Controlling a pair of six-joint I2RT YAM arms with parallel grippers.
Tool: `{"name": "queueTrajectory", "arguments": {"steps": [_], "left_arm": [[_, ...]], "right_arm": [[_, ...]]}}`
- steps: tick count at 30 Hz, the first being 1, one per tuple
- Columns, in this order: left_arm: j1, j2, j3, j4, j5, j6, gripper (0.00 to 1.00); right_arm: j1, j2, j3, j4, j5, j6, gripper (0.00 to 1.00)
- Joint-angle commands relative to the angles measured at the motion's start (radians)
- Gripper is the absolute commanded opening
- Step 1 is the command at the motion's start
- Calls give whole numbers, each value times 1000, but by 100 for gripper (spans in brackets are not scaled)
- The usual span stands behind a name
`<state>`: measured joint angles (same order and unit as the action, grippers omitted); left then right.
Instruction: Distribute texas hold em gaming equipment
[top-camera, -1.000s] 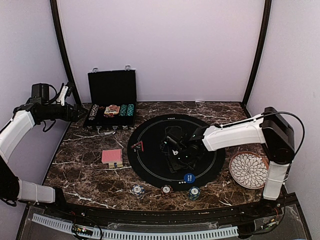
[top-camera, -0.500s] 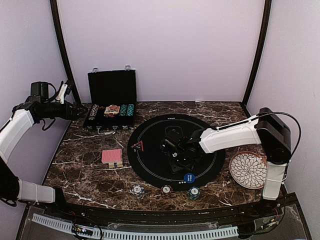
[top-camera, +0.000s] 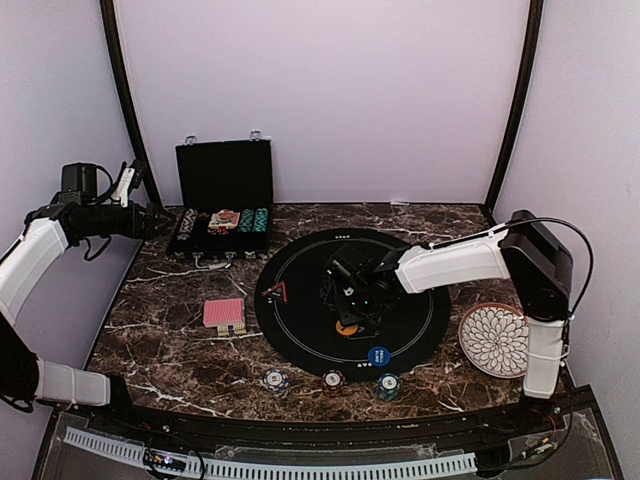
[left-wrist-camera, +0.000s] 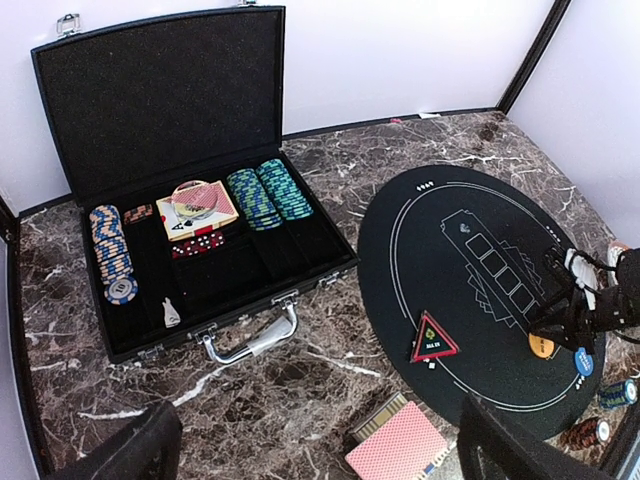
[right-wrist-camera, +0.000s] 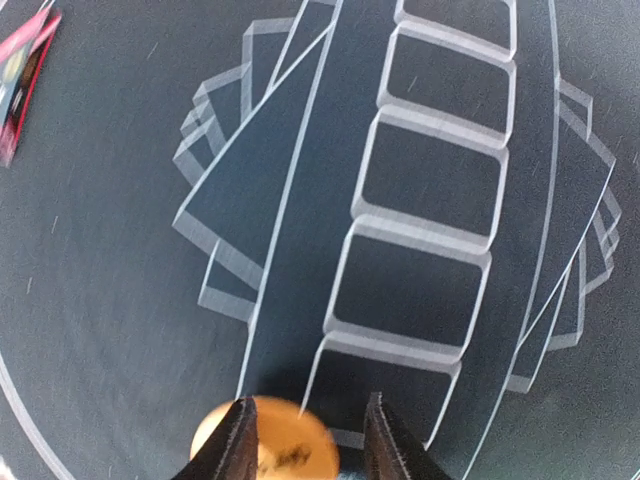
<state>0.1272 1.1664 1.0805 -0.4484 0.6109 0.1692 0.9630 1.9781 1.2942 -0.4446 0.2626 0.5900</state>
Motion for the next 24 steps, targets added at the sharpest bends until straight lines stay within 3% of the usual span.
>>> {"name": "queueTrajectory", "arguments": {"steps": [1,6,10,13,16,24], "left_arm": [[6,-7,33,-22,34,-8,99],[6,-16,32,-33,36,-1,99],[6,-24,25,-39,36,12,99],[5,-24,21,-33,32,13,99],[6,-19,22,-28,36,11,99],[6,-14,17,-21,37,9,99]], "right_arm": [[-60,85,55,-11,47,-56,35],[-112,148,151,-26,70,-103,33],[-104,92,167,-31,63,-119,42],[-73,15,128,-31,54,-110,56],[-26,-54,55,-24,51,-73,65],[60,-107,-133,40,10,44,72]]}}
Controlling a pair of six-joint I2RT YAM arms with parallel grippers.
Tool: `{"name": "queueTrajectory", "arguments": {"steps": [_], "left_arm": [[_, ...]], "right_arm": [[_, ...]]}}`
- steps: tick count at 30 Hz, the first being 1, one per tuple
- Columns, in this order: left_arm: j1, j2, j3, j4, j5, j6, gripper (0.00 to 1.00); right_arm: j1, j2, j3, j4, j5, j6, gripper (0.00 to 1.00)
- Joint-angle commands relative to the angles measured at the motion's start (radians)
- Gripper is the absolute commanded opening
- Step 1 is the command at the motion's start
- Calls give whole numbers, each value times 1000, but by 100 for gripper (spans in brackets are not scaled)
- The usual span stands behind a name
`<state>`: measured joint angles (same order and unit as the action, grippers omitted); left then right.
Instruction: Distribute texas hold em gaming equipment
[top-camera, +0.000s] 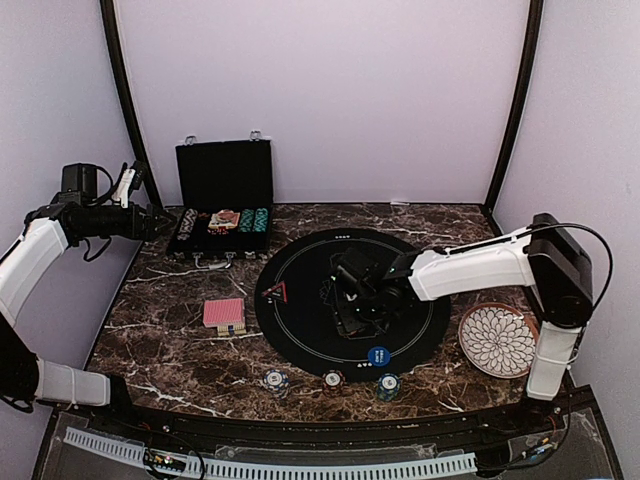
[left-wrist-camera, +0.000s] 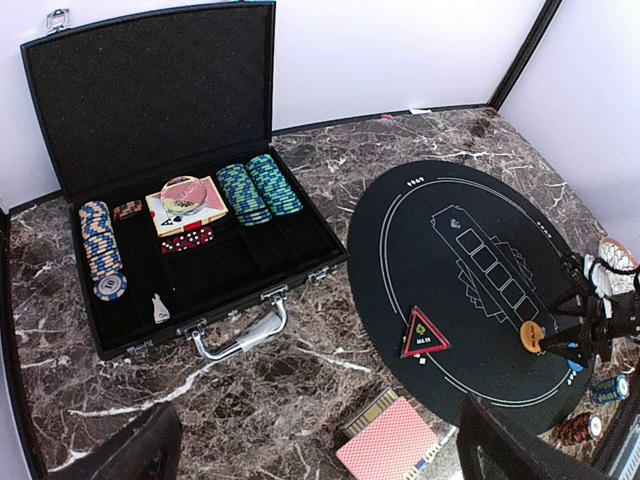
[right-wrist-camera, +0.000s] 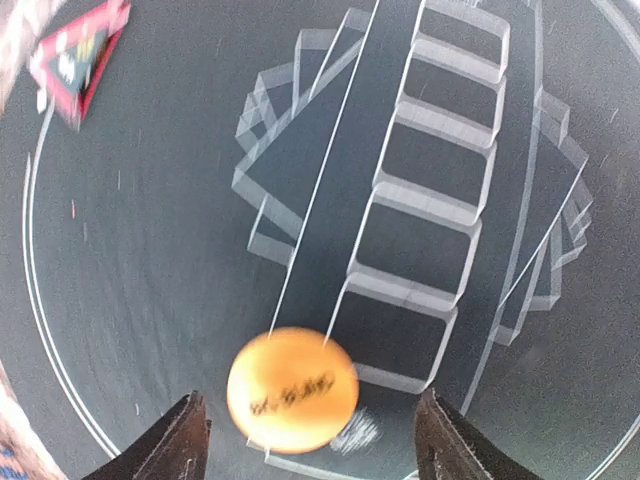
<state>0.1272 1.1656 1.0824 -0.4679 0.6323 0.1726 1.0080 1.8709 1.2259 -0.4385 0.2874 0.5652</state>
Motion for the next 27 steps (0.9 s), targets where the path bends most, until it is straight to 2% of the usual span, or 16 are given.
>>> {"name": "queueTrajectory", "arguments": {"steps": [1,12,19,27], "left_arm": [[5,-15,16,-2,16,5,99],[6,-28,23,-10,13,0,99],[6,-34,28,-16,8,3,99],[6,-37,29,-14,-2,8,99]], "right_arm": [[20,5,-73,41,-16,75,71],[31,98,-28,34,24,74,52],[15,169,47,36,50,68,46],[-64,213,98,49,72,27,38]]}}
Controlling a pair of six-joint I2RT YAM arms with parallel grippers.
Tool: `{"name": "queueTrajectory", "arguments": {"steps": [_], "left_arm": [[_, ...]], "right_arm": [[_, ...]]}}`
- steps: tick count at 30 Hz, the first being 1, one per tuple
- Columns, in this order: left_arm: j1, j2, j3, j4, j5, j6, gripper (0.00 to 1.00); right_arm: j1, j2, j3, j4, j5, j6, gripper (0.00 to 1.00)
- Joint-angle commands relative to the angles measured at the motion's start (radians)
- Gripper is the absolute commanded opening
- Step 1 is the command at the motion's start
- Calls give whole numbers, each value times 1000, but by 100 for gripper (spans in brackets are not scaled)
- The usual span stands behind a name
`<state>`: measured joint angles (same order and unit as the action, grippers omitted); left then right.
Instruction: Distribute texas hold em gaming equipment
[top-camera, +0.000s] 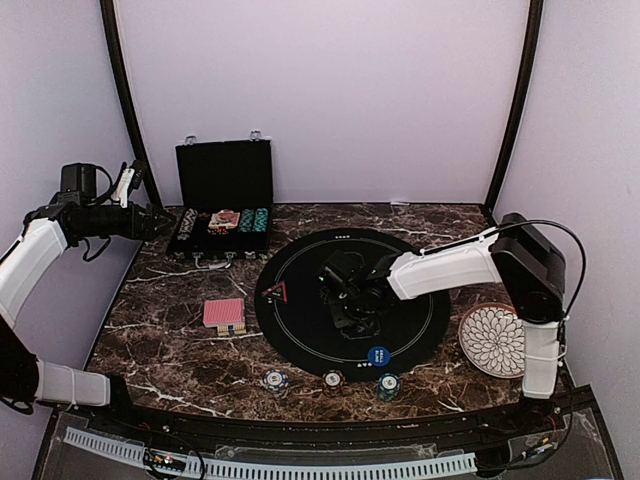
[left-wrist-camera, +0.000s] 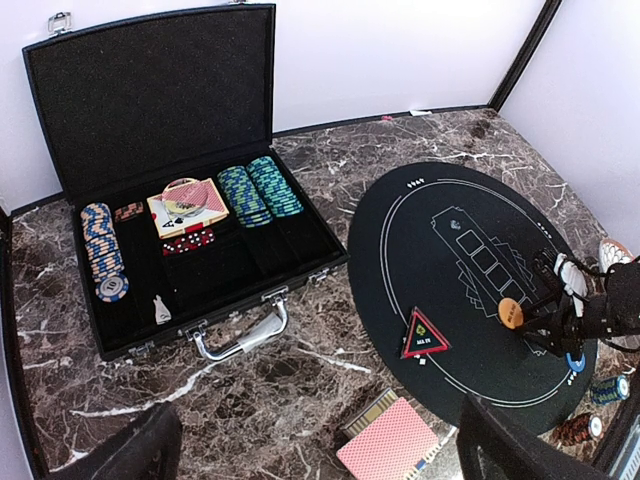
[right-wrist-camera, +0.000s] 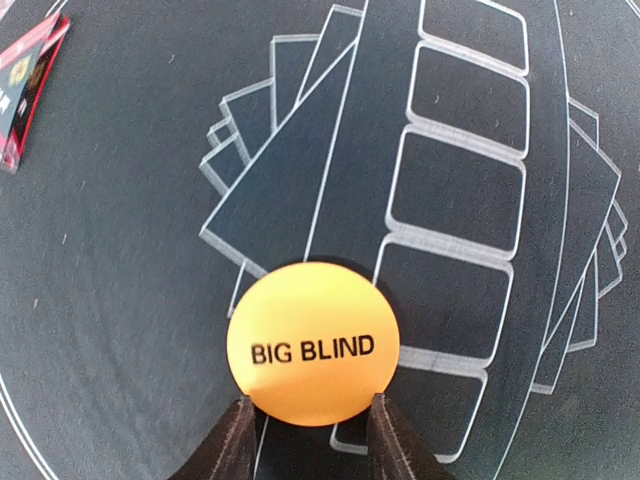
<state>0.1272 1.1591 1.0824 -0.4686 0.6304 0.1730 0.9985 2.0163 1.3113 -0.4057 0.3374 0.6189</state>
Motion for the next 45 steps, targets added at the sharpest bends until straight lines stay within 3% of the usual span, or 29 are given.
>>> {"name": "queueTrajectory", "arguments": {"steps": [1,11,22,30,37,45], "left_arm": [[6,-29,28,-13,1,7,99],[5,-22,27,-18,-2,12,99],[6,-17,22,-47,3,32,99],[6,-12,9,-62,6,53,99],[6,-12,11,-64,20,56,99],[6,-7,14,-57,37,47,99]], "right_arm": [[-64,78,23,16,26,-36,37],[-189,231,217,3,60,-104,33],[-330,439,581,-76,66,-168,31],[-364,507,805,-155,26,-240,33],[-286,284,599,-148,-2,-308,58],[-147,-55,140,-160,-100,-252,60]]}}
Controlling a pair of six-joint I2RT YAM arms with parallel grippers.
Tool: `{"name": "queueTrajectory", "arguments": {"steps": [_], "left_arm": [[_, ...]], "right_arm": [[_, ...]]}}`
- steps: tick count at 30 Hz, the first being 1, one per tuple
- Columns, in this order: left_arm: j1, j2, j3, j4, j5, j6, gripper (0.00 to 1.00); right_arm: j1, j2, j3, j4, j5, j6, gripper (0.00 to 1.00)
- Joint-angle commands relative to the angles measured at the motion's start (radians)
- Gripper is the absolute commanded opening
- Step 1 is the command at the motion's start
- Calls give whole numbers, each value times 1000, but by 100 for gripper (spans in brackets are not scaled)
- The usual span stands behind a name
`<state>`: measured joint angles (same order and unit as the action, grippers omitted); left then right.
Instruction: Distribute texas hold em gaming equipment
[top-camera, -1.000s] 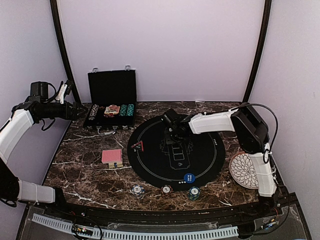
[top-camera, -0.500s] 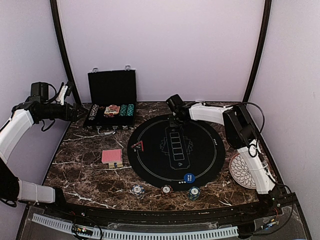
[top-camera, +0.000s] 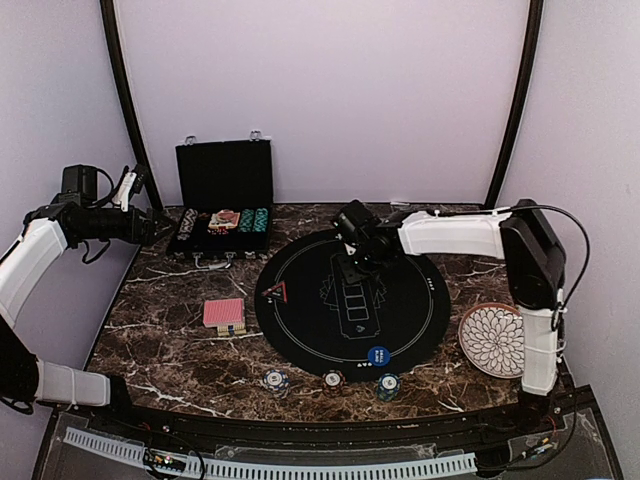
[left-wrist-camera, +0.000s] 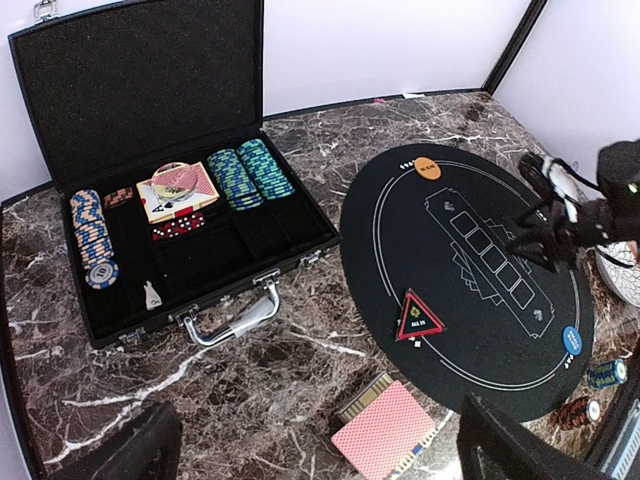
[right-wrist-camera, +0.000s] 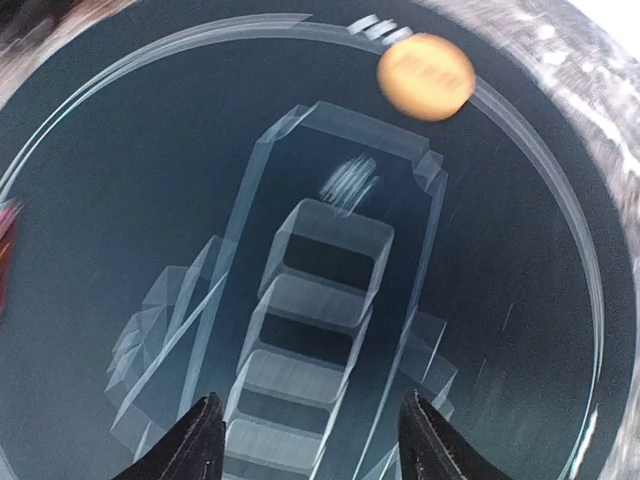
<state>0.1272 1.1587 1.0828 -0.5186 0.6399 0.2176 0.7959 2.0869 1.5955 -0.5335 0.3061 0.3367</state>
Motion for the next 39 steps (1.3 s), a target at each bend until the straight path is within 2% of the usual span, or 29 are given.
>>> {"name": "queueTrajectory", "arguments": {"steps": [1,5,9,21,39], "left_arm": [[6,-5,15,-6,31,3,99],[6,-2,17,-10,35,-1,99],[6,-1,19,-10,39,0,99],[6,-2,26,-21,43,4,99],[6,10,32,-4,43,-16,99]], "right_arm": [[72,-155,-186,-43,-84,37,59],[139,-253,-345,-81,-118,65,57],[180,-317,-423,-101,-149,84,57],[254,-300,-456,-140,-174,89,59],[231,-364,-604,-138,-83,110,57]]}}
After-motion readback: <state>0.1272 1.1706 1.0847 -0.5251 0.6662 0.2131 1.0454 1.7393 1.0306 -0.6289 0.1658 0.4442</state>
